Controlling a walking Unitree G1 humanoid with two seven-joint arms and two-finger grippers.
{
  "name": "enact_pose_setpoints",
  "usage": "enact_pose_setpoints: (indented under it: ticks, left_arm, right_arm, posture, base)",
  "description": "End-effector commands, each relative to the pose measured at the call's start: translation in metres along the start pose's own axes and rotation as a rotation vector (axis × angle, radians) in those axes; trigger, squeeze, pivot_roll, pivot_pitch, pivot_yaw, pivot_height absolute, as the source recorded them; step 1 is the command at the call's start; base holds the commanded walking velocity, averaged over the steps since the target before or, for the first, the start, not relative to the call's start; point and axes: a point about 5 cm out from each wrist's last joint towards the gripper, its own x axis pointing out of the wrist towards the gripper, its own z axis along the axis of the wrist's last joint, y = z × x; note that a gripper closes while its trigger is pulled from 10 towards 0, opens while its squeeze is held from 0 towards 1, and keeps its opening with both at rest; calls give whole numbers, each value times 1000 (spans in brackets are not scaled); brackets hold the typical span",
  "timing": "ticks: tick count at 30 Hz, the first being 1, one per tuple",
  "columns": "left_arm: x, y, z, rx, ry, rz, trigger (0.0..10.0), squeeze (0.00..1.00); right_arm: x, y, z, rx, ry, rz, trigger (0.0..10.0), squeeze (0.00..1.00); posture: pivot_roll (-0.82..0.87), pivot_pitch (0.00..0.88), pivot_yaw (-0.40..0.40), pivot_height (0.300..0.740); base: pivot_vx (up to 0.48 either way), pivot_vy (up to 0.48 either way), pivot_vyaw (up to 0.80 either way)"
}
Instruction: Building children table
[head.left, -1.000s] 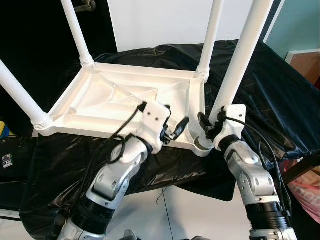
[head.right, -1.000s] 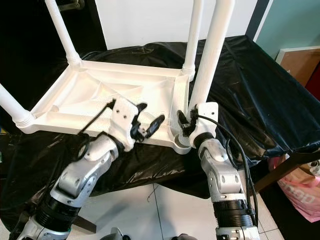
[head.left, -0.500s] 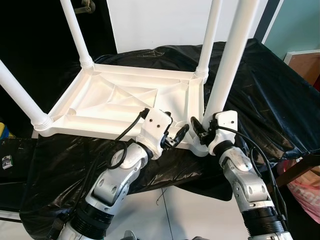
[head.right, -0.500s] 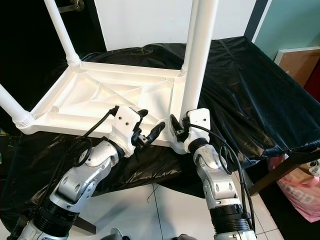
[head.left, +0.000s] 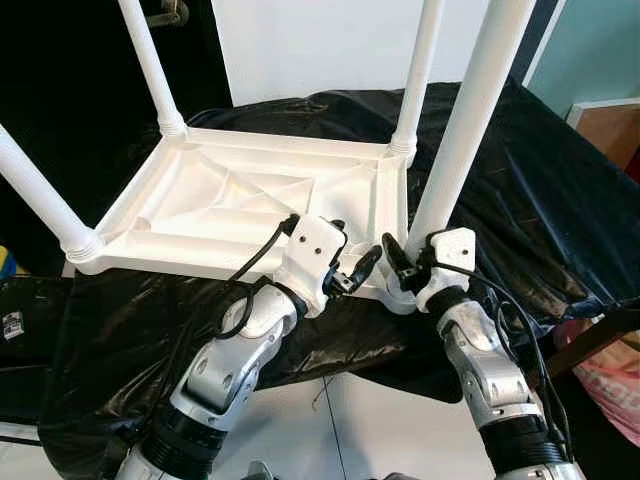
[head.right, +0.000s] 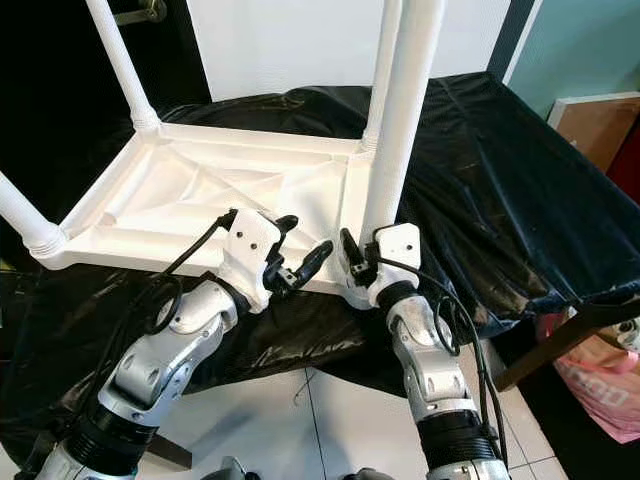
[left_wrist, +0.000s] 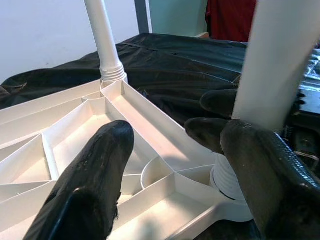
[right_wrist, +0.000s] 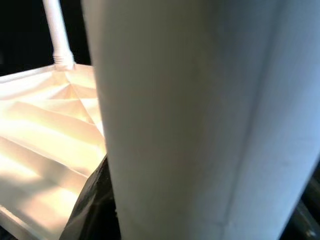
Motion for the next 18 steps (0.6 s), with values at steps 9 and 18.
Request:
enact_pose_setpoints:
  ticks: [9,18]
  left_arm:
    - [0,-3,4,-14,-12,-73,10000,0]
    - [0,-2,7,-15,-19,-73,10000,0]
  right_arm:
    - [-20,5,-30,-68,74,81,10000,0]
    - [-23,7,-46,-54,113,125,10000,0]
  posture:
    - [-19,113,-2,740]
    - [-18,118,5,740]
  base:
    - [0,0,0]
    - [0,0,0]
